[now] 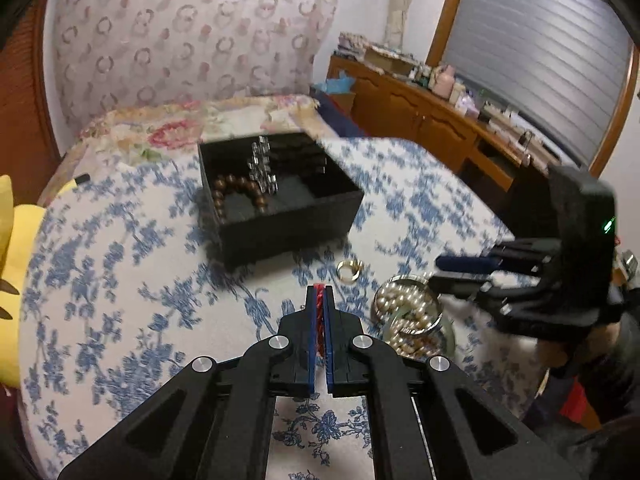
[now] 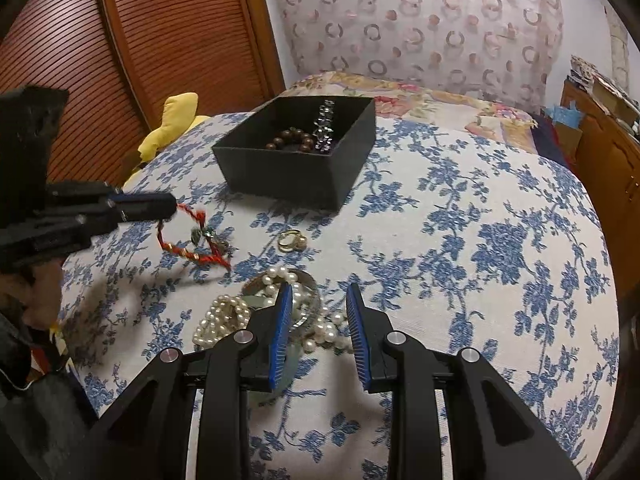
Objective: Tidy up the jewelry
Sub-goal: 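Grasp the red braided bracelet with the left tool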
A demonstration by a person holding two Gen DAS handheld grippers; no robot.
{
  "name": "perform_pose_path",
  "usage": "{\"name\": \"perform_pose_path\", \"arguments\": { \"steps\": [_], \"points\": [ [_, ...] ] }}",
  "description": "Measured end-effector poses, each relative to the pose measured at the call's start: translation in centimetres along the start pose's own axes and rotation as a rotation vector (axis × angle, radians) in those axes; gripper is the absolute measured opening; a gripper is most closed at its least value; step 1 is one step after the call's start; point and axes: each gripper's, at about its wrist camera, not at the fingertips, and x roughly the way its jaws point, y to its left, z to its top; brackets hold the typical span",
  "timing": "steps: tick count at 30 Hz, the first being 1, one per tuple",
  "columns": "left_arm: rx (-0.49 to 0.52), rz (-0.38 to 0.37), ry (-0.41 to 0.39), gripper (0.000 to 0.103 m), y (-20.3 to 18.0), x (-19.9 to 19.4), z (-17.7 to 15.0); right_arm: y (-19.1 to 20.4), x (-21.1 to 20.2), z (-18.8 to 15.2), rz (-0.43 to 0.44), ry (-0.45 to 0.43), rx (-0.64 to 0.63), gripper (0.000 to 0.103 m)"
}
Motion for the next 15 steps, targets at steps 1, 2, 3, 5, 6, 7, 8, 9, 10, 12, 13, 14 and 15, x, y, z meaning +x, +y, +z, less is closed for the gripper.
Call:
{"name": "perform_pose_path", "arguments": {
  "steps": [1,2,3,5,6,7,8,9,10,12,13,14,15],
  "points": [
    [-0.006,-0.006,-0.01,0.002,0.2,-0.4,0.2,0.2,0.0,0.1,0.002,-0.001,-0.003,0.031],
    [-0.012,-0.01,-0.015,0.002,0.3,-0.7,0.4,0.4,0.1,0.2,0.005,-0.002,-0.006,0.031],
    [-0.011,-0.004,-0.021,0.002,0.4,-1.0,0.6,0.5,0.1,0.2,0.006,-0.003,-0.01,0.031],
    [-0.006,0.013,-0.026,0.002,0.6,-1.3,0.7,0.8,0.2,0.4,0.009,-0.004,-0.019,0.031],
    [-0.008,0.018,-0.027,0.002,0.7,-1.4,0.8,1.0,0.2,0.5,0.012,-0.004,-0.022,0.031],
    [-0.01,0.021,-0.028,0.002,0.9,-1.5,0.7,1.1,0.3,0.6,0.014,-0.003,-0.026,0.031],
    [-0.013,0.025,-0.03,0.002,1.1,-1.6,0.7,1.3,0.4,0.7,0.014,-0.004,-0.032,0.031],
    [-0.02,0.03,-0.032,0.002,1.3,-1.8,0.7,1.5,0.4,0.8,0.015,-0.005,-0.039,0.031],
    [-0.026,0.03,-0.035,0.002,1.5,-2.0,0.7,1.7,0.4,0.9,0.019,-0.005,-0.041,0.031],
    [-0.031,0.035,-0.047,0.002,1.7,-2.4,0.7,2.1,0.7,1.3,0.035,-0.002,-0.048,0.031],
    [-0.032,0.038,-0.049,0.002,1.9,-2.5,0.7,2.4,0.9,1.5,0.04,-0.001,-0.061,0.031],
    [-0.032,0.043,-0.049,0.002,2.0,-2.6,0.7,3.0,1.3,1.8,0.05,0.001,-0.083,0.031],
    [-0.032,0.051,-0.046,0.002,2.2,-2.6,0.6,3.4,1.7,2.1,0.059,0.005,-0.1,0.031]
  ]
}}
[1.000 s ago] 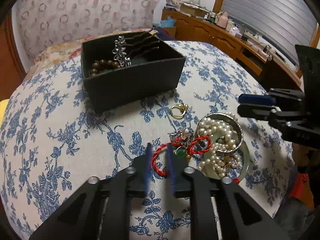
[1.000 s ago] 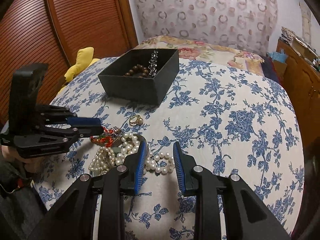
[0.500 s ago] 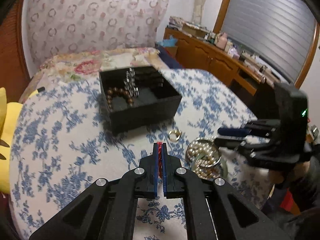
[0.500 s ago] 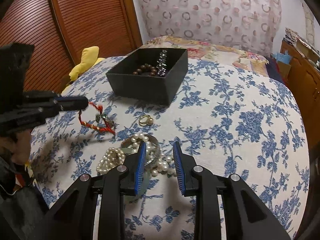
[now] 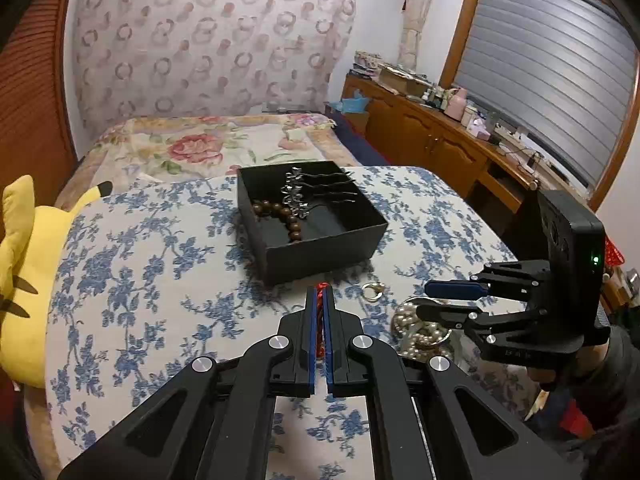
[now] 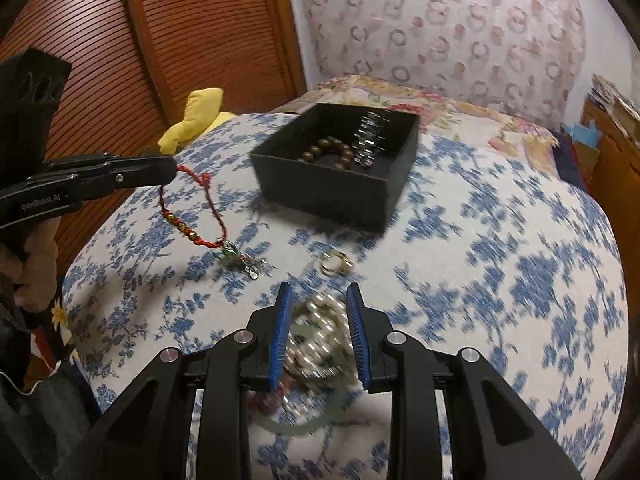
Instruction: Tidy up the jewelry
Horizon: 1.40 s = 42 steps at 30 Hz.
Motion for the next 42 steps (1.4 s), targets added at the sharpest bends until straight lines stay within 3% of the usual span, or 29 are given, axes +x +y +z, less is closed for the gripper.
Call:
{"name": "perform_pose_path", "arguments": {
  "steps": [13,21,28,36,38,40,42],
  "points": [
    [-0.062,0.07,0.054,0.002,3.9,1.3,-1.8,4.7,4.9,2.2,0.096,0.097,-0.147,0.031],
    [-0.063,0.081,0.062,0.002,4.6,1.2,-2.6,5.0,4.7,2.0,0.095,0.105,-0.138,0.031],
    [-0.071,0.11,0.08,0.002,5.5,0.9,-3.5,7.3,4.8,2.8,0.171,0.098,-0.193,0.03],
    [-0.091,0.106,0.076,0.002,6.4,0.7,-4.0,8.7,7.8,3.3,0.133,0.161,-0.251,0.029],
    [-0.09,0.099,0.072,0.002,6.4,0.7,-3.9,9.1,8.0,3.3,0.102,0.159,-0.293,0.024],
    [-0.087,0.102,0.064,0.002,6.3,0.6,-3.9,8.8,8.1,3.3,0.093,0.169,-0.294,0.004],
    [-0.088,0.108,0.057,0.002,6.3,0.5,-3.8,8.4,7.7,3.0,0.101,0.168,-0.292,0.004]
  ]
}}
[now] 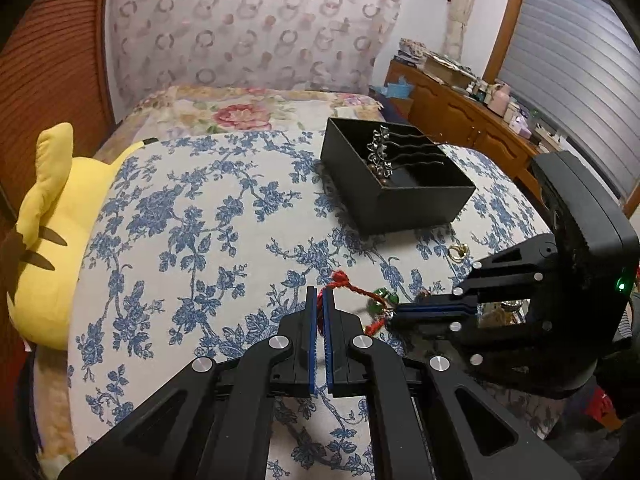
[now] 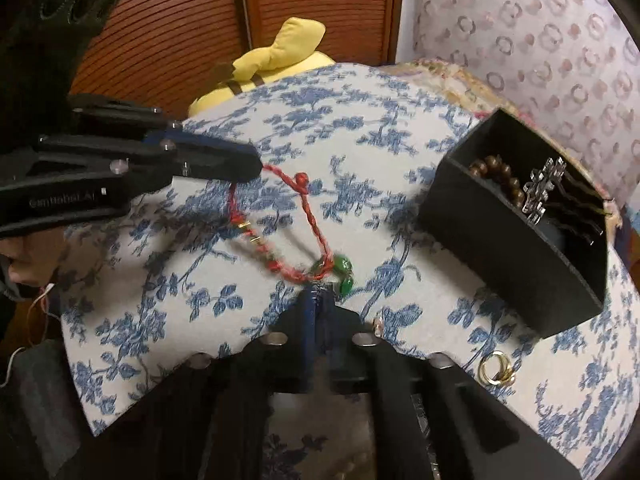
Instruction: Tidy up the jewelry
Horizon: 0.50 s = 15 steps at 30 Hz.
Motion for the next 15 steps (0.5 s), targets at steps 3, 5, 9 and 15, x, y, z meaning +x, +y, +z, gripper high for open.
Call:
{"name": "perform_pose_path", "arguments": {
  "steps": [3,5,9,15],
  "points": [
    [-0.005,0.009,-0.002,0.002,0.1,0.0,0.0,-0.5,-0.9,-0.5,0.024,-0.023,0.025,0.003],
    [0.004,0.023,0.001,0.002,0.0,0.0,-0.1,-0.8,-2.0,-0.6,0.045,-0.053,0.047,0.003],
    [0.021,0.02,0.012,0.002,-0.6,0.4,-0.3,-1.2,-4.3,-0.4,0.077,-0.123,0.082,0.003],
    [0.035,-0.017,0.011,0.002,-1.9,0.9,0.0,-1.8,-6.7,0.2,0.138,-0.199,0.118,0.003]
  ]
}}
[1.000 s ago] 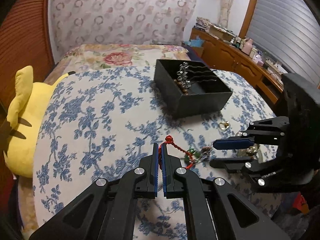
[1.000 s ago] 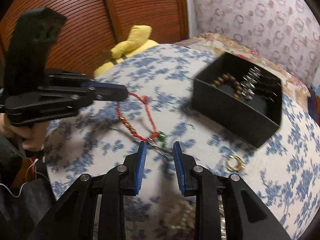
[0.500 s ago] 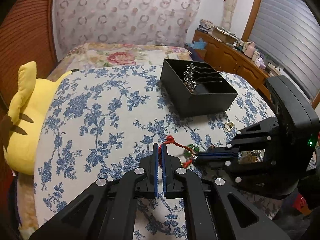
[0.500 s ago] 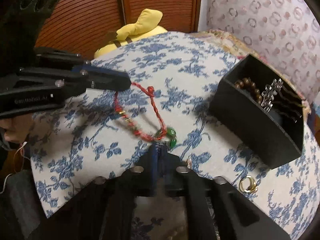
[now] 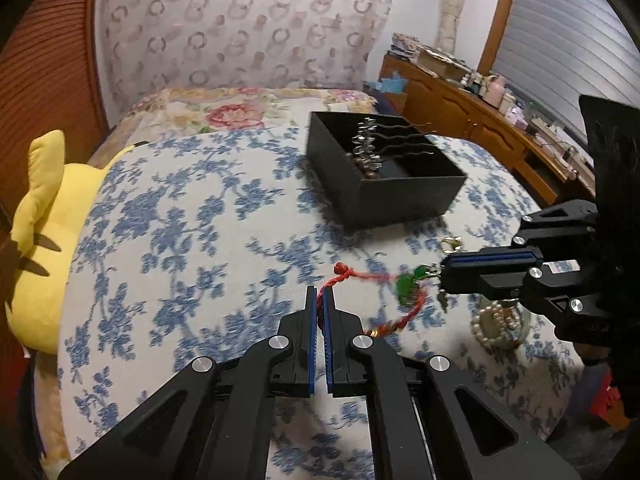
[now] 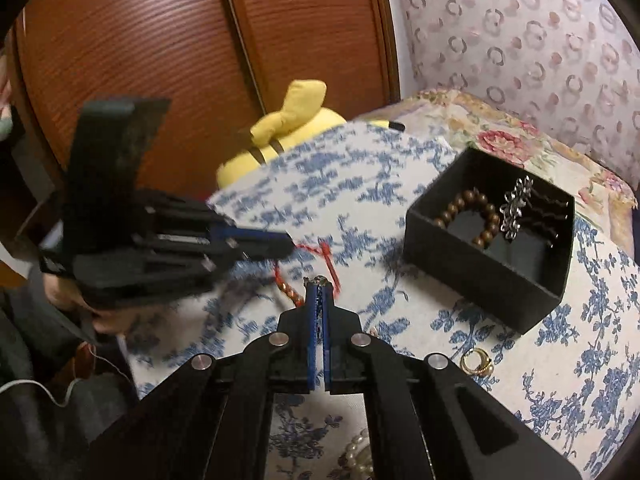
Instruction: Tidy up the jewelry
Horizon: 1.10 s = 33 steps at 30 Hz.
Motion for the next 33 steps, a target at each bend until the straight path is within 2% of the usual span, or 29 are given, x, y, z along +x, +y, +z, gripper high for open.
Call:
{"name": "perform_pose_path", "arguments": {
  "steps": [4,11,17,23,33],
  "points": [
    [0.013,-0.038,-0.015,0.002,-1.1,0.0,0.7,-0.7,-0.5,0.4,0.013,-0.042,0.043,0.003],
    [0.033,-0.031,-0.067,0.002,-2.0,-0.9,2.7,-1.8,-2.4,1.0,-0.062,-0.088,0.051,0.003],
    [0.048,-0.014,-0.141,0.002,-2.6,-2.1,5.8,-3.7,-4.7,1.9,-0.136,-0.138,0.062,0.003],
    [0.065,-0.014,-0.175,0.002,-3.2,-1.7,8.4,-6.0,-5.9,2.8,-0.195,-0.168,0.072,0.003],
    [0.064,-0.017,-0.189,0.002,-3.2,0.6,11.8,-10.6,-3.5,3.3,-0.245,-0.125,0.113,0.004]
  ]
}}
